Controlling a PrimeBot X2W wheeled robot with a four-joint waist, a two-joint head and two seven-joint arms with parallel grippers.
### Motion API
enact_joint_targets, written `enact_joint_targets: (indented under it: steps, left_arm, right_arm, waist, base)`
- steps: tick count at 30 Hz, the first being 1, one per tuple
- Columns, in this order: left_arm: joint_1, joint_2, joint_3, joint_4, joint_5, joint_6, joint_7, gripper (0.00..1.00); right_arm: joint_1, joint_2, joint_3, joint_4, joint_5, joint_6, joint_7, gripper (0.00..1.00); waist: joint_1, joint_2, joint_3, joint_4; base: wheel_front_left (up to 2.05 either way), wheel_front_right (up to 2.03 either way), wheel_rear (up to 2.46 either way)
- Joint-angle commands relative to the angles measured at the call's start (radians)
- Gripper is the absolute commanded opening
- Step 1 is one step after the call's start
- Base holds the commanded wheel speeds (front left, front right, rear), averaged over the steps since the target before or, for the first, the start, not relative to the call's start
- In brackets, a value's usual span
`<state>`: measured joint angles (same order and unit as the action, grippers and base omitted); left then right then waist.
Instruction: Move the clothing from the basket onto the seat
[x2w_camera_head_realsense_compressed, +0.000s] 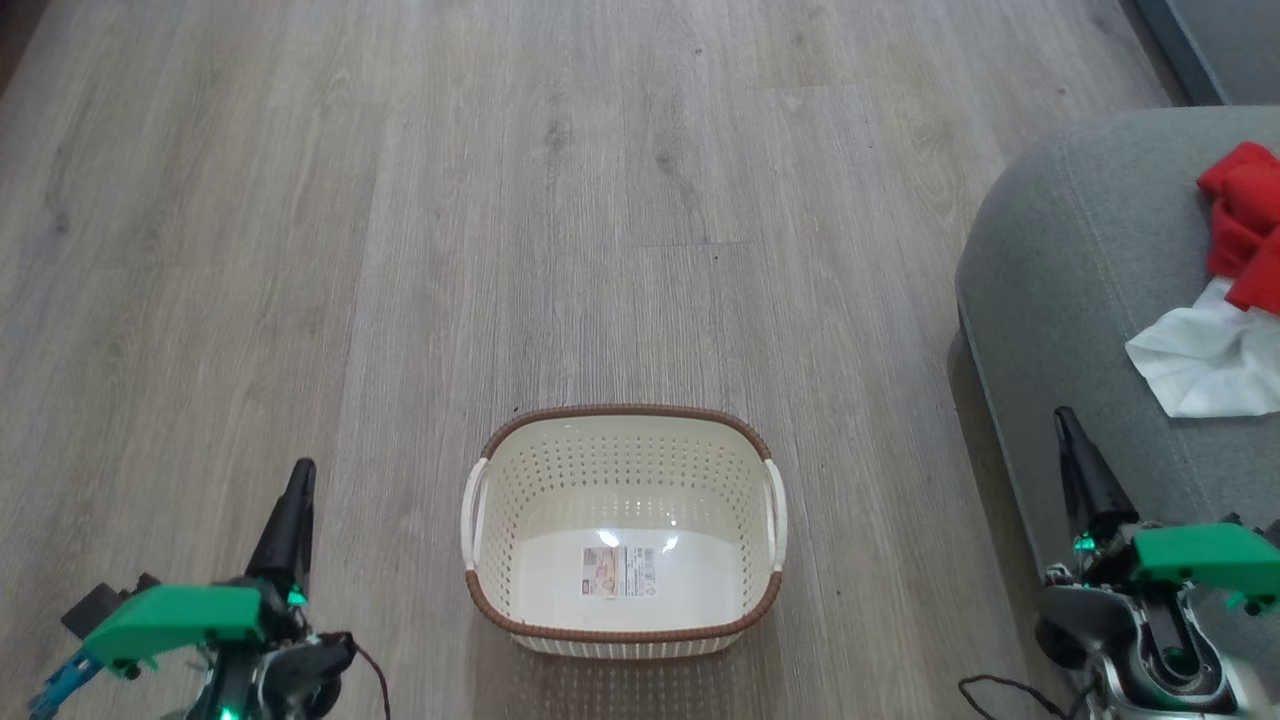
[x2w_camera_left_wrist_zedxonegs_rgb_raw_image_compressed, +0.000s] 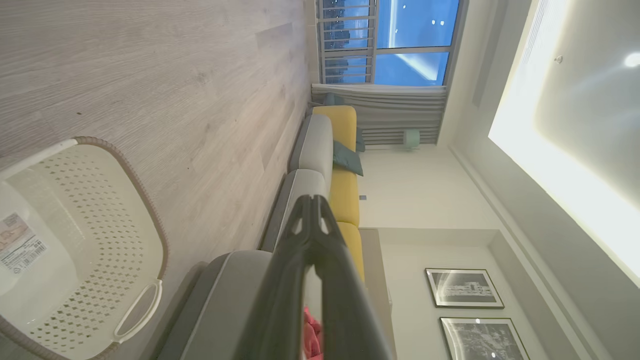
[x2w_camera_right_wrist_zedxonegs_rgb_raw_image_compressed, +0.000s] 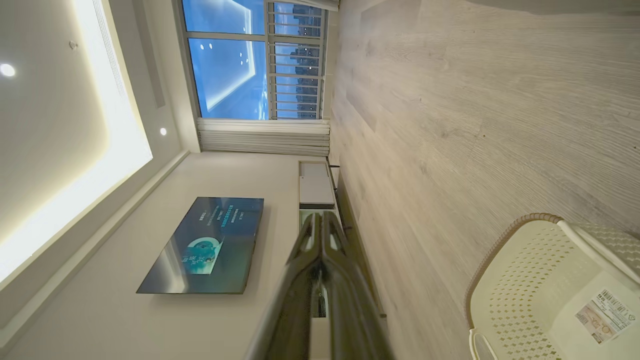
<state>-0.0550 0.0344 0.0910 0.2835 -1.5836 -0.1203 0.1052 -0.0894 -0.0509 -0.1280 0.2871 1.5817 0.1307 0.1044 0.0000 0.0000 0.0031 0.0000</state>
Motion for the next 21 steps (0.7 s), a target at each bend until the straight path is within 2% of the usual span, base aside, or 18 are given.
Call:
enact_joint_targets:
  steps: [1,21]
  left_arm:
    - [-0.053,0.016,0.023,-0.038,-0.025,-0.01,0.008,0.0]
    - [-0.053,0.016,0.023,-0.038,-0.025,-0.01,0.008,0.0]
  right_arm:
    - [-0.019,0.001,0.014,-0.042,0.027,0.0,0.009,0.0]
    - [-0.019,0.001,0.014,-0.042,0.027,0.0,0.009,0.0]
  waist:
    - [0.0,0.0,0.0,0.0]
    - [0.0,0.0,0.0,0.0]
  base:
    - [0.0,0.0,0.0]
    - [0.0,0.0,0.0]
